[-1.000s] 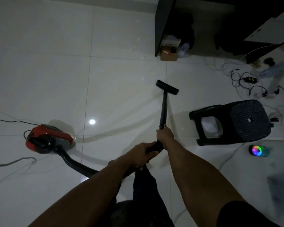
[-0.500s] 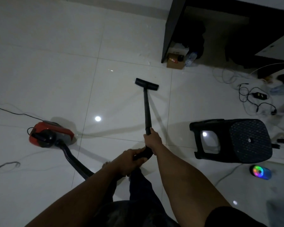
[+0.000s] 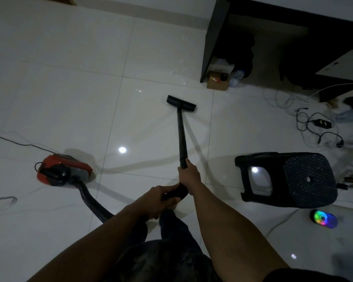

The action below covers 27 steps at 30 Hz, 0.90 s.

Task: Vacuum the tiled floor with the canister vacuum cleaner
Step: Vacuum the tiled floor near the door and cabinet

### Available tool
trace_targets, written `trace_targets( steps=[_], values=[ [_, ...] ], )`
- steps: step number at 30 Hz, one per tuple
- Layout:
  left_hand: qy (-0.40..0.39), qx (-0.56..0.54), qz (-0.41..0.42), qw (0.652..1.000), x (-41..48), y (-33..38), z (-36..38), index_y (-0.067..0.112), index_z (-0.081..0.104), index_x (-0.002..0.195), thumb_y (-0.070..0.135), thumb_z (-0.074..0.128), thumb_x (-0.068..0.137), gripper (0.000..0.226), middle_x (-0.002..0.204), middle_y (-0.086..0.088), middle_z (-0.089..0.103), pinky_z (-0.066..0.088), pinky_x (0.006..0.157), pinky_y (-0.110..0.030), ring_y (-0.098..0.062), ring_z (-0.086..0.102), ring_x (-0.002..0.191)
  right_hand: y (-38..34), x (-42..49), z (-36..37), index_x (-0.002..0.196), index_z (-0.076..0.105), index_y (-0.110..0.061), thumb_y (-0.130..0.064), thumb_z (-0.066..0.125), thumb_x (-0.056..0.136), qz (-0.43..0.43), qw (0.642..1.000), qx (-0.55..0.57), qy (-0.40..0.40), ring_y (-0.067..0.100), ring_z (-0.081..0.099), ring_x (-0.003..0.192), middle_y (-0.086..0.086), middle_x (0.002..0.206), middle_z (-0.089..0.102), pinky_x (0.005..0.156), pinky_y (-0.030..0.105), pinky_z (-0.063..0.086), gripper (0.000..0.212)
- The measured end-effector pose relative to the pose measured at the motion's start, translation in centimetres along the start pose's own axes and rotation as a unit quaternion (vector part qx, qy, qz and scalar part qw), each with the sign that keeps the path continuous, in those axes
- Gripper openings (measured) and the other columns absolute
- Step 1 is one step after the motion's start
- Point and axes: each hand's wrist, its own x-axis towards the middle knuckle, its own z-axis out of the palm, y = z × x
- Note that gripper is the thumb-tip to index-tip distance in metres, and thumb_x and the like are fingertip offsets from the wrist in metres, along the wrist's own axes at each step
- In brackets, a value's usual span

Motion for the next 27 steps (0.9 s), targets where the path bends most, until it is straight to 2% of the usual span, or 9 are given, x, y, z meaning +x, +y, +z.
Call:
trace_targets(
  steps=[2,4,9,12,17,19,21,24,27],
  values=[
    [-0.008,0.005,-0.001,1.0,-0.8,-0.9,0.2,0.038,0.047,0.143,0.045,0.059,0.095,0.05,0.086,0.003,0.072,0.057,0.066,-0.043,-0.032,0.068,0.073,0.6,-0.7,0.9,0.157,0.026,-0.028,-0.028,0.049,0.101,0.005,1.0,-0.007,-0.007,0.021,0.06,0.1,0.007,0.13,0.059,0.072,0.029,0.049,0.06],
    [-0.01,0.007,-0.001,1.0,-1.7,-1.9,0.5,0.035,0.046,0.145,0.048,0.057,0.094,0.053,0.088,-0.001,0.072,0.058,0.068,-0.041,-0.031,0.069,0.074,1.0,-1.5,1.9,0.157,0.027,-0.028,-0.027,0.049,0.101,0.007,1.0,-0.014,-0.01,0.024,0.06,0.107,0.007,0.132,0.058,0.079,0.031,0.05,0.06],
    [-0.015,0.015,-0.009,1.0,-3.3,-4.9,0.1,0.038,0.04,0.148,0.065,0.052,0.086,0.068,0.092,-0.001,0.073,0.06,0.073,-0.04,-0.025,0.07,0.073,1.3,-3.0,4.7,0.157,0.025,-0.027,-0.026,0.048,0.102,0.023,1.0,-0.021,-0.004,0.025,0.058,0.11,0.008,0.135,0.057,0.079,0.031,0.047,0.06],
    [-0.006,0.008,0.012,1.0,-3.5,-5.5,-0.4,0.041,0.04,0.147,0.054,0.055,0.091,0.06,0.095,0.003,0.071,0.059,0.073,-0.036,-0.014,0.066,0.068,0.6,-2.7,5.8,0.158,0.025,-0.027,-0.026,0.048,0.101,0.026,0.999,-0.026,0.004,0.026,0.059,0.111,0.009,0.134,0.057,0.084,0.032,0.05,0.061],
    [0.005,0.0,0.008,1.0,-1.8,-4.8,-2.7,0.039,0.04,0.147,0.063,0.053,0.084,0.068,0.095,-0.007,0.072,0.06,0.069,-0.047,-0.033,0.069,0.072,-1.9,-0.4,5.7,0.156,0.029,-0.024,-0.025,0.047,0.101,0.021,0.999,-0.036,0.011,0.027,0.059,0.107,0.01,0.131,0.058,0.075,0.03,0.045,0.058],
    [-0.001,0.011,0.009,1.0,-0.6,-3.6,-3.8,0.033,0.042,0.148,0.053,0.056,0.092,0.061,0.093,-0.001,0.071,0.06,0.065,-0.034,-0.024,0.068,0.067,-2.9,0.6,4.9,0.155,0.031,-0.024,-0.025,0.048,0.1,0.028,0.999,-0.036,0.01,0.027,0.06,0.107,0.01,0.132,0.058,0.077,0.031,0.048,0.058],
    [0.004,0.005,0.004,1.0,1.0,-1.9,-5.0,0.024,0.049,0.144,0.042,0.057,0.097,0.05,0.081,0.003,0.065,0.052,0.052,-0.019,-0.013,0.064,0.061,-4.2,2.2,3.9,0.154,0.033,-0.023,-0.026,0.049,0.1,0.023,0.999,-0.039,0.013,0.027,0.059,0.108,0.009,0.131,0.059,0.078,0.031,0.048,0.057],
    [0.013,-0.024,-0.006,1.0,3.9,0.7,-6.8,0.024,0.051,0.142,0.04,0.057,0.098,0.047,0.072,0.001,0.062,0.05,0.046,-0.021,-0.018,0.062,0.06,-7.0,5.5,1.9,0.155,0.031,-0.024,-0.024,0.048,0.1,0.01,0.999,-0.044,0.008,0.027,0.059,0.108,0.01,0.131,0.058,0.076,0.03,0.046,0.057],
    [0.024,-0.016,-0.02,0.999,6.9,3.2,-8.8,0.028,0.043,0.147,0.041,0.055,0.099,0.051,0.073,0.005,0.06,0.048,0.047,-0.019,-0.009,0.057,0.05,-10.0,8.3,-0.3,0.158,0.023,-0.025,-0.025,0.048,0.101,0.016,0.999,-0.049,0.002,0.028,0.058,0.114,0.01,0.136,0.056,0.078,0.029,0.045,0.062]
  ],
)
